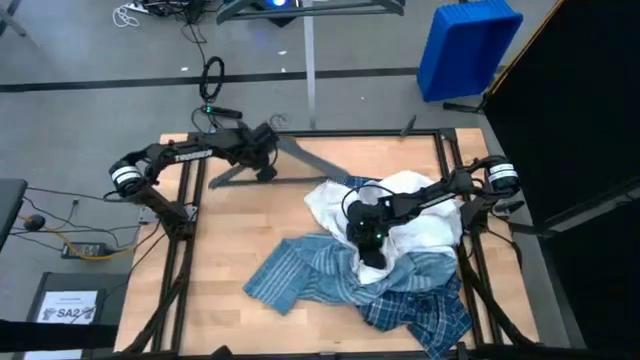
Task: Hang clothes
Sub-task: Hang the black hangers on the hanging rack
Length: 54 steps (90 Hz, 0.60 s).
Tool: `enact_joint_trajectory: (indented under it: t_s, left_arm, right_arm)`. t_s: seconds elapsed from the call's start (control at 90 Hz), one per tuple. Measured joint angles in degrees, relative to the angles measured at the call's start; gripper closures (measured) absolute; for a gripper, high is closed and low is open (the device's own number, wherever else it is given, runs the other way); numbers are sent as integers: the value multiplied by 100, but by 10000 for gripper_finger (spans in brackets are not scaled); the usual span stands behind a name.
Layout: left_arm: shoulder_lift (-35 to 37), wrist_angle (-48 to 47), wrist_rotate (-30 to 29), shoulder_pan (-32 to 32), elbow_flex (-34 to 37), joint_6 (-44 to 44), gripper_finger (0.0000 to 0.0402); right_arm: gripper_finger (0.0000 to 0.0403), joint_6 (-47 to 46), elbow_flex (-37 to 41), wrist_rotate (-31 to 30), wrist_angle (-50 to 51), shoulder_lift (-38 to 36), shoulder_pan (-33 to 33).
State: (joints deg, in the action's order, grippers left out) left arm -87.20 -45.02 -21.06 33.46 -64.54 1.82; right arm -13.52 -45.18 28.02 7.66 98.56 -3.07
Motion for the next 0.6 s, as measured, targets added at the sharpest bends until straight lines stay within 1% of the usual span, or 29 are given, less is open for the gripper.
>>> enact_joint_trajectory:
  t_s: [0.144, 0.278, 0.378, 0.467, 0.6]
  left_arm:
    - [5, -909, -404, -283, -1063, 113, 349]
    - [5, -1536, -1114, -593, -1889, 190, 349]
    - [14, -1778, -1563, -798, -2401, 203, 349]
    - [26, -2013, -1919, -1040, -2681, 70, 349]
    - [25, -2310, -2652, -1430, -2814, 5, 349]
  right_arm:
    - [371, -17, 5, -66, -31, -25, 0]
    - [369, -13, 5, -131, -37, -28, -4]
    - [371, -17, 5, -143, -44, -28, -4]
    - [374, -105, 5, -118, -67, -28, 0]
    - [374, -137, 5, -122, -72, -28, -36]
